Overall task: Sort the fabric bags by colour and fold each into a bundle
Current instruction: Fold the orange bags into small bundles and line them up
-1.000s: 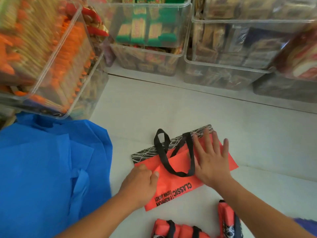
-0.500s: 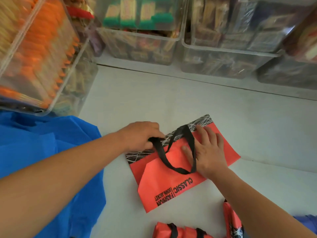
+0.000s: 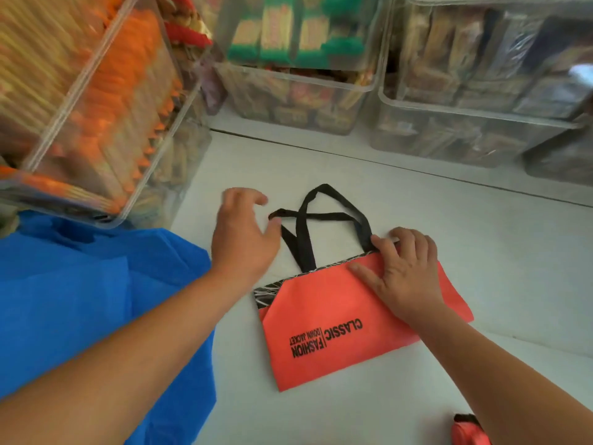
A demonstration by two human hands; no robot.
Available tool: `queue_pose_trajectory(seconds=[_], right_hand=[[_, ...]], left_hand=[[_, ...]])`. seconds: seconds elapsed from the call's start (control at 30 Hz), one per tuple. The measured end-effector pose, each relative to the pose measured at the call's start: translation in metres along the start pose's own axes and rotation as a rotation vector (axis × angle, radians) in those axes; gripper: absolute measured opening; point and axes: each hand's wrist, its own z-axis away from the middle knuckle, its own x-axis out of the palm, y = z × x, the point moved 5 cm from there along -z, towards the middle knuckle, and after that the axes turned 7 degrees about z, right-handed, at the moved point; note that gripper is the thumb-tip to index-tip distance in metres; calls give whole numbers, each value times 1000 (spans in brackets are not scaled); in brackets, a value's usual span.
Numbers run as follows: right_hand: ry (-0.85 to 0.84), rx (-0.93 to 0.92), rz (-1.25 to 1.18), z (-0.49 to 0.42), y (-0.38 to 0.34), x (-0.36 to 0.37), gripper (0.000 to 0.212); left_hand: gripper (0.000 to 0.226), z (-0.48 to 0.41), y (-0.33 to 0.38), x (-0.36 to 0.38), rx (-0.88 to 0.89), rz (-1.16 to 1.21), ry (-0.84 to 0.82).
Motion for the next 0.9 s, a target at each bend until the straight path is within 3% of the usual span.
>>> queue_pose_trajectory(seconds=[0.07,0.13,0.2,0.33,0.5,0.6,0.77,0.9], right_hand=[[14,28,9,-6,-3,-2,74],[2,63,10,-8,-6,-5,75],[-14,95,2,-7,-5,-5,76],[-39,103,-28,3,0,-13,72],[-11,-227,24,39,-2,-14,71],[-85,-207,35,39,3,-3,73],[-179,-200,71,40,3,0,75],[-14,-270,83,42,-7,-23,71]], left_hand=[[26,47,26,16,311,-82,-211],[51,103,24,46,390,-280,-516],[71,136,3,64,381,-464,-613],[76,143,-22,72,386,-581,-618],[82,140,-23,72,379,-615,-623],[89,137,-26,66,479,-614,-669],[71,133,-39,49,671,-569,-708],[64,137,-37,51,726,-675,-688]])
